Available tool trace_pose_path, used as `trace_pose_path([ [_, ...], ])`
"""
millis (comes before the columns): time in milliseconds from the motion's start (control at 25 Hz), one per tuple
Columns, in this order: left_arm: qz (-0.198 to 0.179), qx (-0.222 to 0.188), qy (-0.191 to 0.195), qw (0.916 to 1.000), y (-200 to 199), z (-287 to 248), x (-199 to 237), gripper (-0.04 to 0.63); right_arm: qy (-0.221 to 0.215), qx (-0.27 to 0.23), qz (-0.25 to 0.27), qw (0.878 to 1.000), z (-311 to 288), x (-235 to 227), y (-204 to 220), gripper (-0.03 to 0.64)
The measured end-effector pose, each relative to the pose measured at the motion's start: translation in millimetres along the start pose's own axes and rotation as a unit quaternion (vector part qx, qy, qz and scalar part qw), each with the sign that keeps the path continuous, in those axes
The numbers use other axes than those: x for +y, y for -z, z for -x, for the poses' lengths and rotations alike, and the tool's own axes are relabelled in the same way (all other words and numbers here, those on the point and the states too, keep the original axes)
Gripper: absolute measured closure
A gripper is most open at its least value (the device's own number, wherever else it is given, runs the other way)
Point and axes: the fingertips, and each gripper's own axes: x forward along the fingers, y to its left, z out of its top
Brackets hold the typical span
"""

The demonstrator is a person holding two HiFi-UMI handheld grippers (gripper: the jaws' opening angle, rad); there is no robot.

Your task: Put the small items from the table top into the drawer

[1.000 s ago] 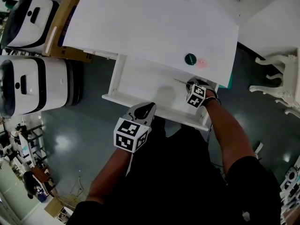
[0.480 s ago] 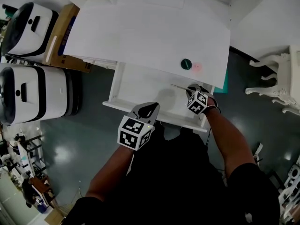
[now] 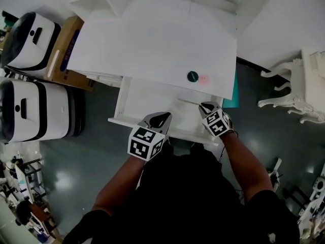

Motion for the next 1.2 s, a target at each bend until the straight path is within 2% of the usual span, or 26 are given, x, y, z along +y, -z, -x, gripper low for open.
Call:
trace_pose_path([
  [160,-0.007,-0.004,0.002,1.0000,-5,-3,0,0.592,0.010,-0.062,-0.061,0.996,45,3,-30,0.571],
  [280,-0.009,-0.012,0.002,0.9999,-11,-3,0,0.592,0.007,-0.111,-0.098,0.989,79,4,-53,0.572],
  [360,-0.010,-0.024,0.004,0.9997,-18,-1,-3,0.592,-0.012,-0.147,-0.134,0.980,99,5,-65,0.572],
  [480,-0.015,-0.042,0.015,0.9989,-30,2,-10,0.592,-0.047,-0.195,-0.201,0.959,124,3,-78,0.574],
  [560,-0.019,-0.051,0.023,0.9983,-37,3,-15,0.592,-0.054,-0.213,-0.222,0.950,137,2,-86,0.580],
  [720,-0.023,-0.067,0.029,0.9970,-48,3,-23,0.592,-0.043,-0.218,-0.197,0.955,150,7,-96,0.589],
  [960,-0.032,-0.061,0.032,0.9971,-48,2,-30,0.592,-0.024,-0.207,-0.177,0.962,156,13,-87,0.591],
  [1200,-0.051,-0.075,0.029,0.9954,-58,9,-32,0.592,-0.029,-0.204,-0.161,0.965,158,20,-88,0.589],
])
